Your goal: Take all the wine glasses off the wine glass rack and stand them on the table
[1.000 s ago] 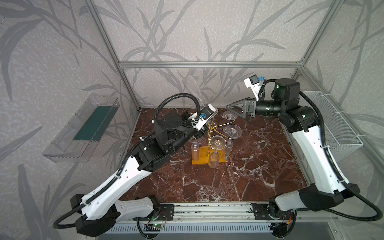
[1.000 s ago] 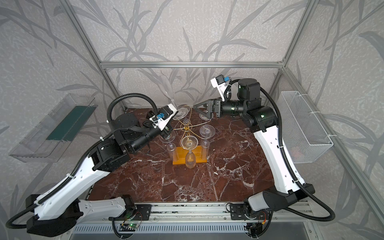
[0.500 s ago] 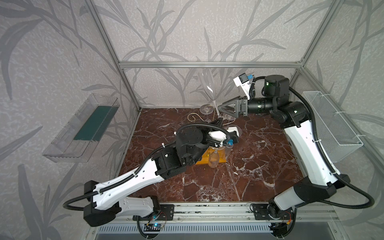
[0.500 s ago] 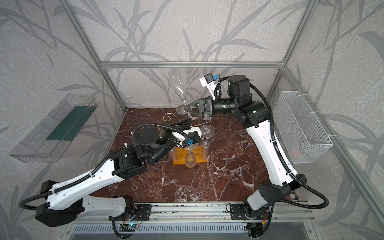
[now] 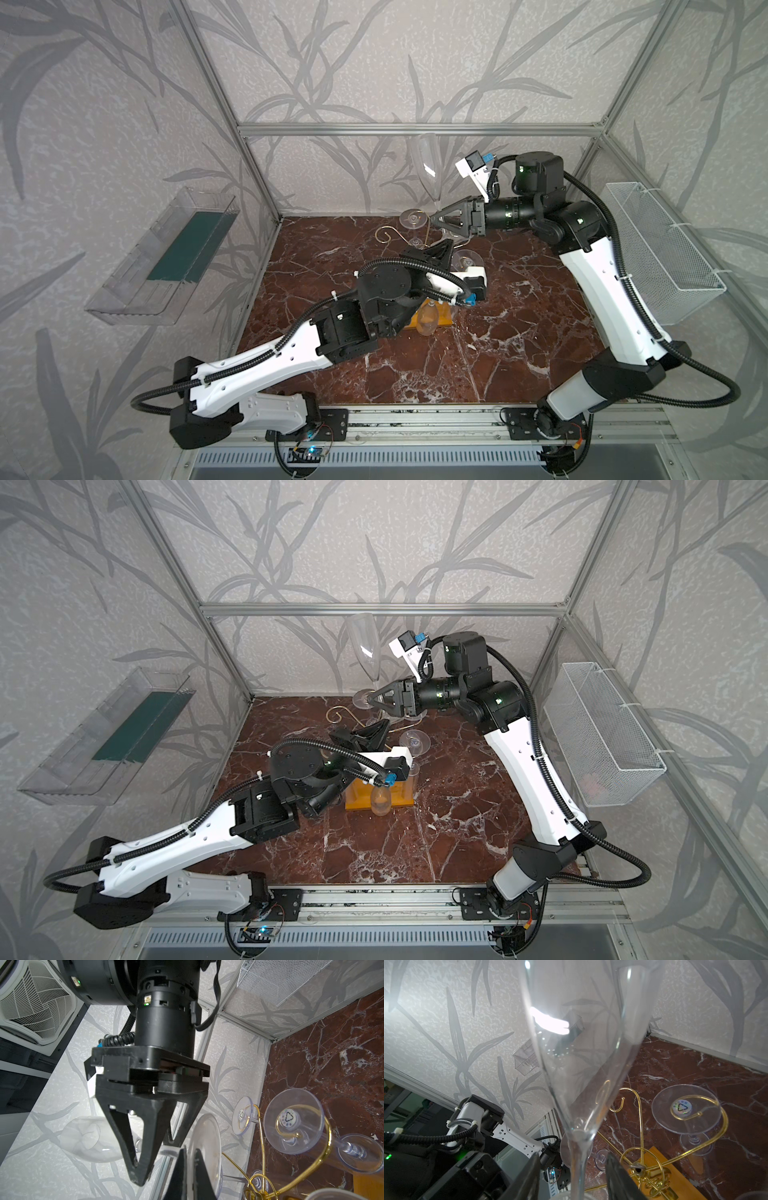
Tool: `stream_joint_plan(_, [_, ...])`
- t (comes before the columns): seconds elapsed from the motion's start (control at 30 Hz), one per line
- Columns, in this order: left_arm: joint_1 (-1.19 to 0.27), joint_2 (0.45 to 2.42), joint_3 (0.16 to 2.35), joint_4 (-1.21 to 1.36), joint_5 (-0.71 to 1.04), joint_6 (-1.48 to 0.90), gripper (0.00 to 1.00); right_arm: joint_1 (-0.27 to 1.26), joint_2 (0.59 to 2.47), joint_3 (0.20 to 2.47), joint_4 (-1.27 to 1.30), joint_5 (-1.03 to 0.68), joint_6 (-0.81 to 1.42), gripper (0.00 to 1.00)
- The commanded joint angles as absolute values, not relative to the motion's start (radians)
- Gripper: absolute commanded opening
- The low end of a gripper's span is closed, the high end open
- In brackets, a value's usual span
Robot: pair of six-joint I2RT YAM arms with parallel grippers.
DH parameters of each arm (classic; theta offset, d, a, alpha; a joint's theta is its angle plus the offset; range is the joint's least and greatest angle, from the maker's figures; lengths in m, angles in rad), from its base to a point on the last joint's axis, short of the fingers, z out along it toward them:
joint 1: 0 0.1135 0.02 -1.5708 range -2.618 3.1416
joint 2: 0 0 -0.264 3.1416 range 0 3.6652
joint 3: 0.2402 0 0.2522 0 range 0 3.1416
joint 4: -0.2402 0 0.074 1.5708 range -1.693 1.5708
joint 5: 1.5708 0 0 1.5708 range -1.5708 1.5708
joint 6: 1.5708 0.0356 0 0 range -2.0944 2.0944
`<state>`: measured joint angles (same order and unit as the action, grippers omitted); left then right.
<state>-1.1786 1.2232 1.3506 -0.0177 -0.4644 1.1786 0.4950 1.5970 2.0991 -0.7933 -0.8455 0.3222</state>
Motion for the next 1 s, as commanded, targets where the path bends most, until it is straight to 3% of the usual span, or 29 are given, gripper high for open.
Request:
stream_joint_plan(0.0, [-1.186, 1.217, 1.346, 0.013, -0.462, 1.217, 0.00, 0.501, 1.601, 2.132, -0.804, -0.843, 0.320, 0.33])
stream_joint_plan(0.2, [-1.190, 1.219, 1.343, 0.009, -0.452, 1.221, 0.00, 0.503, 1.602, 2.135, -0.812, -0.857, 0.313, 0.00])
stream_joint_plan(0.43, [-1.201, 1.206, 1.323, 0.029, -0.440, 1.224, 0.00, 0.505, 1.591, 2.123, -0.812, -0.848, 0.300, 0.00])
stream_joint_plan(0.47, [-1.203, 1.196, 1.309, 0.048, -0.431, 1.223, 0.06, 0.505, 1.588, 2.123, -0.810, -0.847, 0.299, 0.00])
stream_joint_plan(0.57, [-1.203, 1.159, 1.277, 0.069, -0.401, 1.176, 0.40, 0.502, 1.582, 2.127, -0.804, -0.836, 0.293, 0.00])
stream_joint_plan(0.67, [-1.203, 1.115, 1.280, 0.033, -0.367, 1.048, 0.66, 0.490, 1.577, 2.150, -0.815, -0.805, 0.272, 0.00])
stream_joint_plan(0.73, [-1.199, 1.080, 1.277, 0.071, -0.349, 0.923, 0.77, 0.473, 1.569, 2.158, -0.807, -0.789, 0.266, 0.00])
stream_joint_plan(0.83, [-1.146, 1.028, 1.294, 0.072, -0.232, 0.707, 0.86, 0.442, 1.549, 2.151, -0.775, -0.761, 0.267, 0.00])
stream_joint_plan(0.97, [-0.903, 1.015, 1.384, -0.011, 0.022, 0.265, 0.90, 0.433, 1.505, 2.120, -0.740, -0.693, 0.212, 0.00])
